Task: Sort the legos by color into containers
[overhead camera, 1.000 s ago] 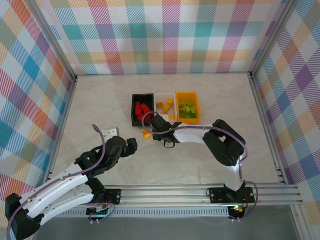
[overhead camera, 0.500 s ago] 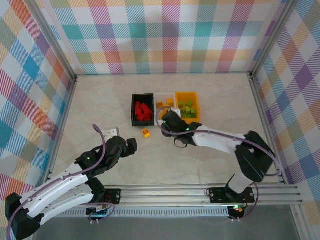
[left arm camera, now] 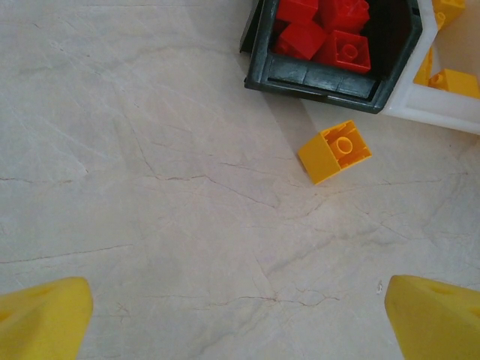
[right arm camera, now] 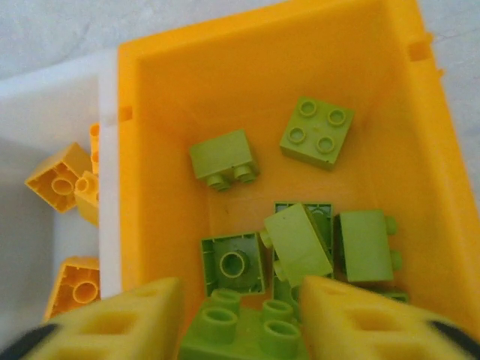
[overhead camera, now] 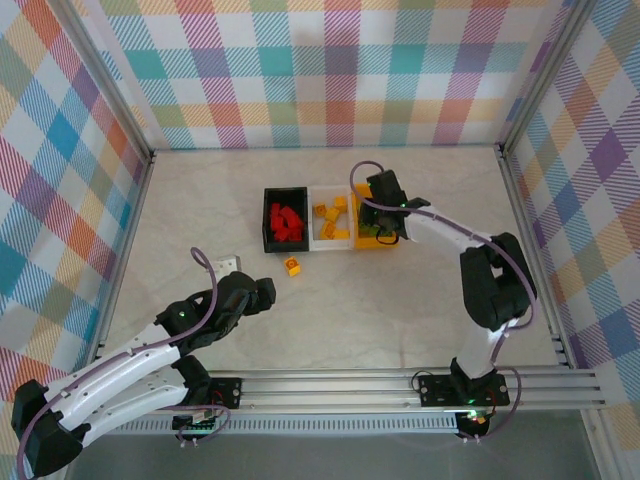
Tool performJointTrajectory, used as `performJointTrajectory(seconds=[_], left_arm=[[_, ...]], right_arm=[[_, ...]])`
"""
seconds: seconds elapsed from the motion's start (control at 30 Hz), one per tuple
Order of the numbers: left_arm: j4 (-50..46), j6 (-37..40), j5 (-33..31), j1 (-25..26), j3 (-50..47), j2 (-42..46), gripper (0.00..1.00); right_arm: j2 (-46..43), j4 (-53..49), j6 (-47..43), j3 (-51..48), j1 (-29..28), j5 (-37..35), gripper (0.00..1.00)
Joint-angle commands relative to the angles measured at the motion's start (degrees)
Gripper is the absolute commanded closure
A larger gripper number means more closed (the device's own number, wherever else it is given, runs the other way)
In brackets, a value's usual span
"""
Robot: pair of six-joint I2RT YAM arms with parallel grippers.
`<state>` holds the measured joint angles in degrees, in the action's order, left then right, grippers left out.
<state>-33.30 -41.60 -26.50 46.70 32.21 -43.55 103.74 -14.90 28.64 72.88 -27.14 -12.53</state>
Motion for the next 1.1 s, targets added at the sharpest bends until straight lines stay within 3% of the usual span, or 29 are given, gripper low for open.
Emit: performJointTrajectory(seconds=[0.0,0.13,0.37,0.43,0.47,0.67,1.07], left_arm=[[-2.7,-0.2,-0.7,-0.1,2.3,1.2,0.0],[-3.9,0.1,-1.7,-0.2,3.6,1.7,0.0],[-5.8,1.1,-3.8,-0.3,6.1,2.8,0.0],[-5.8,1.3,-4.0,-0.2,6.4,3.1,0.0],[-5.8,1.4,-3.9,-0.2,6.3,3.1,0.0],[-7.1,0.7,-4.1,-0.3,5.7,3.3,0.0],[-6.5,0.3,-4.2,-0.4,3.8,3.8,0.0]], right_arm=[[-1.9,0.6,-3.4,2.3,-0.3,4.6,0.34],[-8.4,2.4,-5.0,-2.1,-4.5,5.4,0.24],[-13.4,7.7,-3.9,-12.2,-18.1,6.0,0.18],[-11.5,10.7,-3.3,-13.3,-21.1,6.4,0.17],[-9.6,11.6,-3.5,-12.7,-22.4,6.3,0.1],[0.9,11.2,-4.6,-5.3,-26.6,4.2,0.09],[15.6,4.2,-6.2,7.9,-27.4,-1.1,0.2]])
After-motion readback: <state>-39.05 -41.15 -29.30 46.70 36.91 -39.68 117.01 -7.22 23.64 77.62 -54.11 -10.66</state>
